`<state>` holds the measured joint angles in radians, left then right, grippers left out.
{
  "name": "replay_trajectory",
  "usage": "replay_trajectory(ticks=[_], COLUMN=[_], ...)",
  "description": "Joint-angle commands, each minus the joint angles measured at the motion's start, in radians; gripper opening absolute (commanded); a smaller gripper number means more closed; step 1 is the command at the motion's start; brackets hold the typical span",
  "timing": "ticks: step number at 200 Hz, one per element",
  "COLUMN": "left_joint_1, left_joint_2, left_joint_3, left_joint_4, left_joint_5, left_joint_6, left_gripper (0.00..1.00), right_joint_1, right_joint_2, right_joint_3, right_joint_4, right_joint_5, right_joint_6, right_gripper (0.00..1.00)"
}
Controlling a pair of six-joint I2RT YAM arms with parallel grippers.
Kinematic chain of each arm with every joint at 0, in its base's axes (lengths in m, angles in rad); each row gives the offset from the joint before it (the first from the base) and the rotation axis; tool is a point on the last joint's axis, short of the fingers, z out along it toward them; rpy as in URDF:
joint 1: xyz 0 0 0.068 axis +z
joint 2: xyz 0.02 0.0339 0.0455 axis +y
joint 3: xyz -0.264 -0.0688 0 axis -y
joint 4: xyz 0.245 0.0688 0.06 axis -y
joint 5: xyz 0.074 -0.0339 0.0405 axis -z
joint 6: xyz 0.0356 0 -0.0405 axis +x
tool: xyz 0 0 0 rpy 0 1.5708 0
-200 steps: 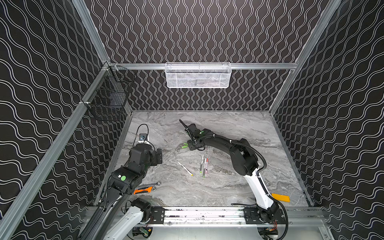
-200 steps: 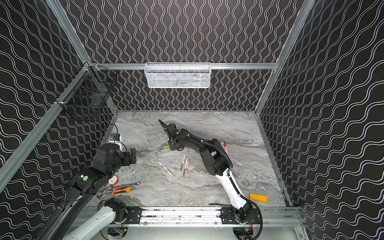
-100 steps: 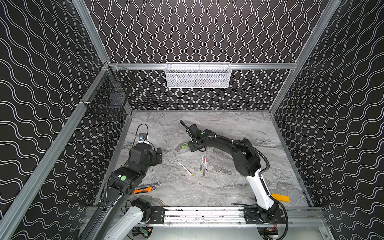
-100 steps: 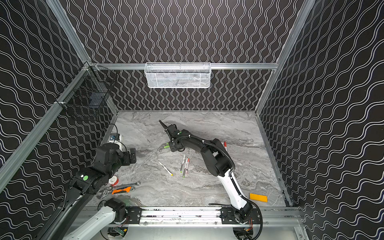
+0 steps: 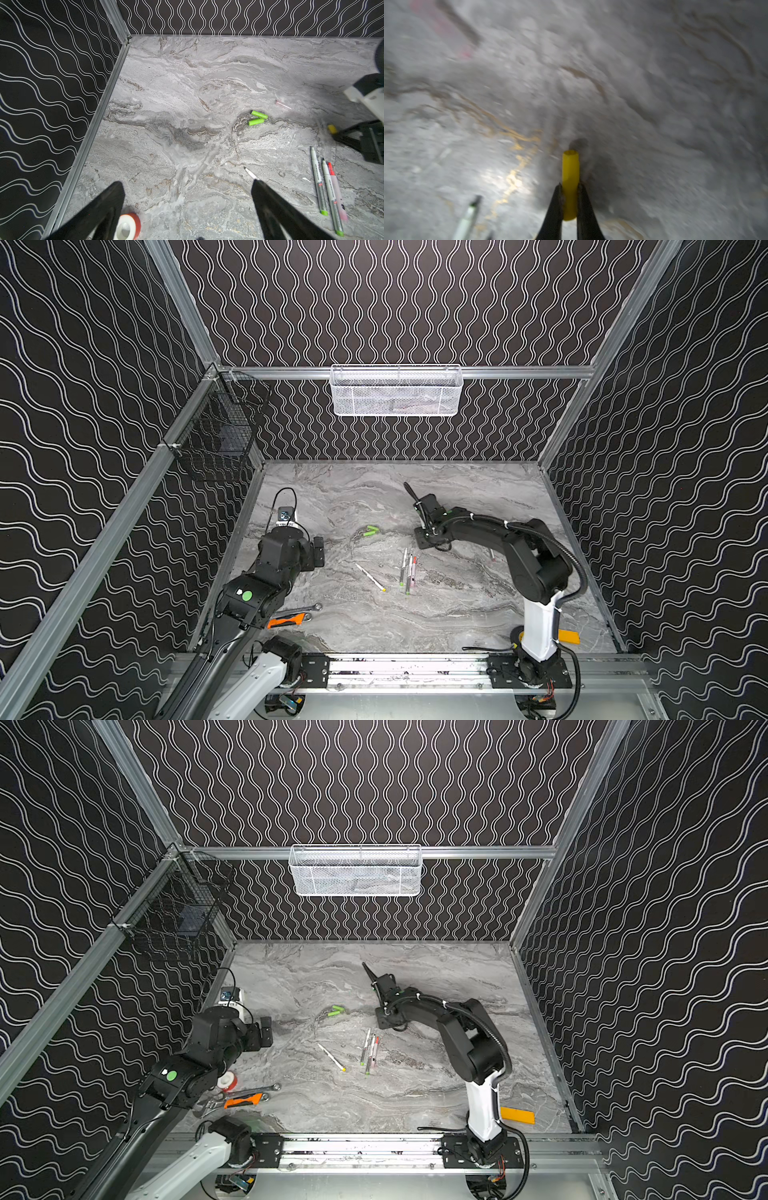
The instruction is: Insert the pens into the pen caps
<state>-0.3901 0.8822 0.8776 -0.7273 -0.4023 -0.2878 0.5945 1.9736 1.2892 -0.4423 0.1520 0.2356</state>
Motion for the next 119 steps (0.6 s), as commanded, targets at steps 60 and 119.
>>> replay_trajectory(ticks=[60, 119], left_joint_1=[0.003, 0.003], left_joint_2=[0.0, 0.006], left_joint_3=[-0.001, -0.001], left_joint_4=[0.035, 0.036], left_joint_5=[0.014, 0.017], left_joint_6=[-0.007, -0.005], left_gripper=[0.99, 0.99], right_joint_1=[-0.088, -0.141], right_joint_2=[-0.135, -0.129], right_joint_3=[-0.058, -0.074], right_joint_4=[-0.04, -0.093], right_joint_5=[-0.069, 0.01], right_joint_6=[-0.004, -0.064], right_gripper=[0.49, 0.63])
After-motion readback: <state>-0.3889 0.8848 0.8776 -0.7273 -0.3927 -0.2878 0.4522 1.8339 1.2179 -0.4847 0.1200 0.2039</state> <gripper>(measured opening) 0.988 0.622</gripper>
